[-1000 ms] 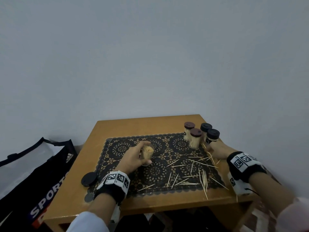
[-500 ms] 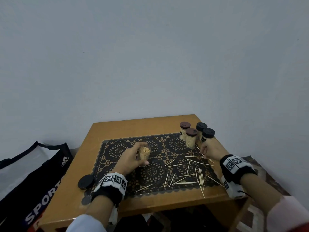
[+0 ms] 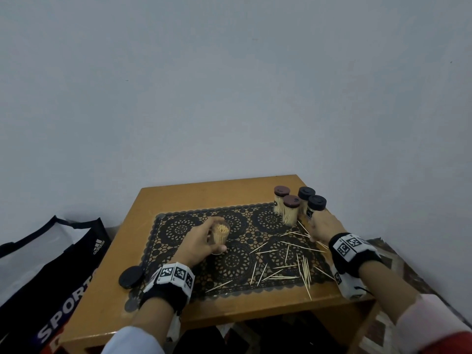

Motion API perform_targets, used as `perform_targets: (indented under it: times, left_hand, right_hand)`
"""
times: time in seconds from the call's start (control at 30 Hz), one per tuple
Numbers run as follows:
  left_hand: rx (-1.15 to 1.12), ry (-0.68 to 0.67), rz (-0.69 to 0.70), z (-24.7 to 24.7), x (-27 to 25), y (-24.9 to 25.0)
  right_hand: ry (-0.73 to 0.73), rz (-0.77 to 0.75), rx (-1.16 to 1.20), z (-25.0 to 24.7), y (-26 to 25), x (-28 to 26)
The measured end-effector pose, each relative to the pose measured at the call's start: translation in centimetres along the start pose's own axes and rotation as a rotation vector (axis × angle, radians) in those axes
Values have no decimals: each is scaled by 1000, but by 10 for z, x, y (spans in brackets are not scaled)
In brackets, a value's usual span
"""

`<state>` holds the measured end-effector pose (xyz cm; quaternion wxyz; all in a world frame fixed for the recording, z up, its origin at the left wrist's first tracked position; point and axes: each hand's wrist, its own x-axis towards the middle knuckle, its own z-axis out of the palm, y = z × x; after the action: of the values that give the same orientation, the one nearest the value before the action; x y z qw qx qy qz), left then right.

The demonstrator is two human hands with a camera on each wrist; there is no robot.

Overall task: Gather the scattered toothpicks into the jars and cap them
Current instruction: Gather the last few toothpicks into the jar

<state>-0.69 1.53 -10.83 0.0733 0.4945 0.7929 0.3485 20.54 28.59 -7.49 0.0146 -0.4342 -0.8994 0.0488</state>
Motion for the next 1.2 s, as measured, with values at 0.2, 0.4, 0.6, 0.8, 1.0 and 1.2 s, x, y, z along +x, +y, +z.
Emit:
perform_targets:
  times: [0.2,0.4,0.6,0.8,1.0,1.2]
  left_hand:
    - [-20,1,5,0,0,0]
    - [-28,-1,-4,0,0,1]
    - [-43,-4,-11,-1,1,1]
    - [-95,-13,-57,2,0,-2]
    - [-78,-20,-79,3,-1,0]
    - [-55,-35,-92,2,0,-3]
  right_hand:
    - [-3,-89,-117,-2,2,-4]
    - [-88,-113,22,-17,0,0]
    - [-91,-353,927,-38,-66,-14]
    - [-8,-591,1132,-32,-150,-43]
    - [139,-685,888,-8,-180,-45]
    - [75,-835,607,1,-164,-39]
